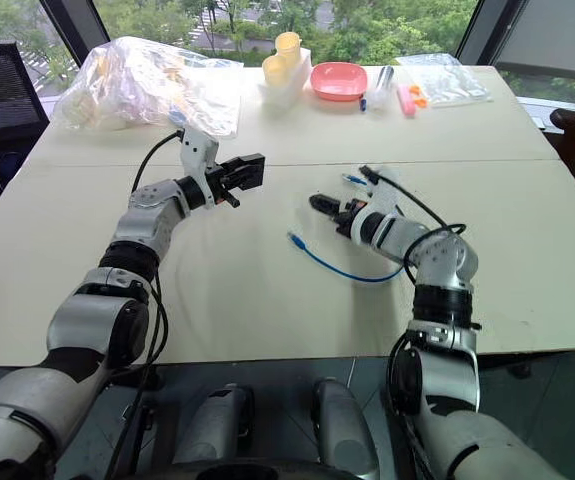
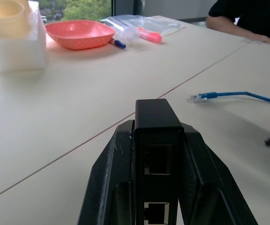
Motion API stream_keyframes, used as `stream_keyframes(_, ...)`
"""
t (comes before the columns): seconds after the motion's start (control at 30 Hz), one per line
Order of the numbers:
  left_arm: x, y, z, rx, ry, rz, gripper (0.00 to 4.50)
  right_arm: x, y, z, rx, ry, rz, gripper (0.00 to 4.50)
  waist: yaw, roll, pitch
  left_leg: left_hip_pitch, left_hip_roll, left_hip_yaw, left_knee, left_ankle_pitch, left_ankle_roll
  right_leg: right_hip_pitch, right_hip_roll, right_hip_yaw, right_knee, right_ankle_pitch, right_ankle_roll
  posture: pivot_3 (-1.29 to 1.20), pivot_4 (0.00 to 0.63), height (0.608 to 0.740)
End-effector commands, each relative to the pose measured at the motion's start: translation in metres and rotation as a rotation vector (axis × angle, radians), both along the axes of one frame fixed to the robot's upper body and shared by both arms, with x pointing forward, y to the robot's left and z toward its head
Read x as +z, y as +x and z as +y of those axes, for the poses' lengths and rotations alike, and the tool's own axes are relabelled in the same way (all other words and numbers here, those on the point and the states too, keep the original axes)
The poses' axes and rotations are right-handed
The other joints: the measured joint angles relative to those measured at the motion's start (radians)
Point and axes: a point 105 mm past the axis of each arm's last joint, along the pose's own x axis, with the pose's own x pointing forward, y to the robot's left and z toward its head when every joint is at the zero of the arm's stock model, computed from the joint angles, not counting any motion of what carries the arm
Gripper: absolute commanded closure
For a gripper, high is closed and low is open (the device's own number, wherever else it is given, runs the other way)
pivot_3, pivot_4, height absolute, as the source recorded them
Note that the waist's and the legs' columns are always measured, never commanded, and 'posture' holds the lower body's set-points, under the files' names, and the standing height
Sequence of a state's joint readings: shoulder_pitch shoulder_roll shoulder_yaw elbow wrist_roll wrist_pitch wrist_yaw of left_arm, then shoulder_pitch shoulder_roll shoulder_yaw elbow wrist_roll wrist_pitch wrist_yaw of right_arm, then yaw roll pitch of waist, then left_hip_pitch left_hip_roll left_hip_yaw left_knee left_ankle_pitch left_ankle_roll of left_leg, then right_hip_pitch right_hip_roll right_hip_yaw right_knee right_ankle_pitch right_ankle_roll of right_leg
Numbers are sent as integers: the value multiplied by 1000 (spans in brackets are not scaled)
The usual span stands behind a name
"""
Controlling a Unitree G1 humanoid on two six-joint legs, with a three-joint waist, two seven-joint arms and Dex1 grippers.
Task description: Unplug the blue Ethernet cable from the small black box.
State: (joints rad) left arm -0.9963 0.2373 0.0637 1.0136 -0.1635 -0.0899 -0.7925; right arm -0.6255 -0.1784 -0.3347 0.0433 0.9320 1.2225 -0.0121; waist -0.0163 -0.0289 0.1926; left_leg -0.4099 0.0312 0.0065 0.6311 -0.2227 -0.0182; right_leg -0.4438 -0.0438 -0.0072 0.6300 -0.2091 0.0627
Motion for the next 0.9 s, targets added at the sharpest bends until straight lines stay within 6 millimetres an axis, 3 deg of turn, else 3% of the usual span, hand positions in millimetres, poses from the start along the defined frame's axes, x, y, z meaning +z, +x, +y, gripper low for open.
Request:
stream_keyframes(0.03, 2, 0, -5, 3, 4, -38, 3848, 29, -9, 8, 36, 14, -120, 274, 0, 0, 0, 0, 0, 0, 0, 0, 0, 0, 0, 0, 0, 0, 0, 0, 150, 740)
stream_keyframes(0.1, -2, -2, -10, -16, -9, -34, 2950, 33, -5, 4, 2, 42, -138, 232, 1, 0, 0, 0, 0, 0, 1, 0, 0, 0, 0, 0, 0, 0, 1, 0, 150, 740)
stream_keyframes(0.37, -7, -8, -12, -79, 78, -40, 944, 36, 0, -1, -31, 52, -166, 232, 0, 0, 0, 0, 0, 0, 1, 0, 0, 1, 0, 0, 0, 1, 1, 0, 150, 740)
stream_keyframes(0.53, 27, -14, 12, -68, -42, -41, 944, 47, -8, -10, -1, 17, -264, 232, -1, 0, 0, 0, 0, 0, 0, 0, 0, 1, 0, 0, 0, 1, 1, 0, 150, 740)
stream_keyframes(0.7, 66, -50, 37, -74, -153, -21, 944, 54, -26, -24, 67, -68, -380, 232, -2, 0, 0, 0, 0, 0, 0, 0, 0, 1, 0, 0, 0, 0, 1, 0, 150, 740)
stream_keyframes(0.77, 68, -73, 45, -89, -141, 26, 944, 53, -40, -30, 115, -102, -414, 232, -3, 0, 0, 0, 0, 0, 0, 0, 0, 1, 0, 0, 0, 0, 1, 0, 150, 740)
stream_keyframes(0.9, 49, -109, 60, -70, -120, 136, 944, 40, -57, -37, 154, -151, -428, 232, -4, 0, 0, 3, 1, 0, 0, 0, 0, 2, 0, 1, 0, 0, 1, 0, 150, 740)
